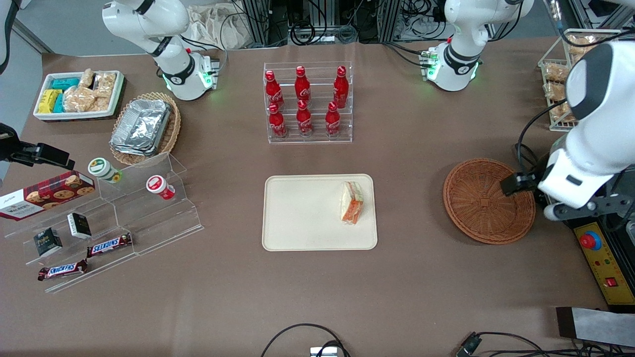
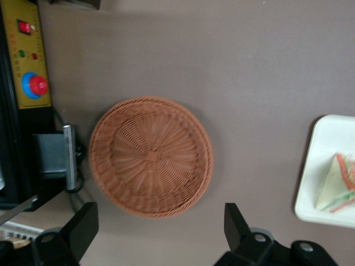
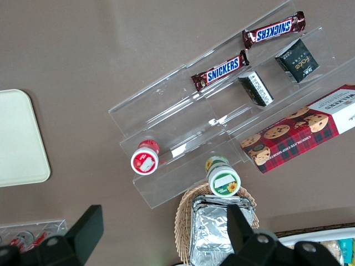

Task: Place sandwich from basket to tray

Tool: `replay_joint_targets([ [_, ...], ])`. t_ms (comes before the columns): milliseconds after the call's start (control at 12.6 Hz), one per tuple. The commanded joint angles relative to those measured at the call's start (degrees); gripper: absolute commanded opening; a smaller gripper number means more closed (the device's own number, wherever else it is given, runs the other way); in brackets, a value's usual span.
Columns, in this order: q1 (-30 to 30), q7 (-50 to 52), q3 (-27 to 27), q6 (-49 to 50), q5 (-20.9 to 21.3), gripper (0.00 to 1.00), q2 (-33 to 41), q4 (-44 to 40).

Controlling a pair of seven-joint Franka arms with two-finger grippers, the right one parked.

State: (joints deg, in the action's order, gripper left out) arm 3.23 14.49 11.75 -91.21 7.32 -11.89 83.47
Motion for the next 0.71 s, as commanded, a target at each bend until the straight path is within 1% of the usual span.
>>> replay_joint_targets([
  [0,-2.5,-5.8,-4.8,2.5,-1.5,1.00,5.7,3.4],
  [158,-2.9,-6.4,-5.8,3.9,-2.8,1.00,8.9,4.6],
  [475,-2.8,-6.6,-5.9,5.4,-3.6,1.00,14.3,6.8],
  [554,-2.6,-6.8,-6.0,6.3,-4.8,1.00,14.6,6.7],
  [633,-2.6,-9.7,-7.4,7.0,-6.2,1.00,15.1,6.8],
])
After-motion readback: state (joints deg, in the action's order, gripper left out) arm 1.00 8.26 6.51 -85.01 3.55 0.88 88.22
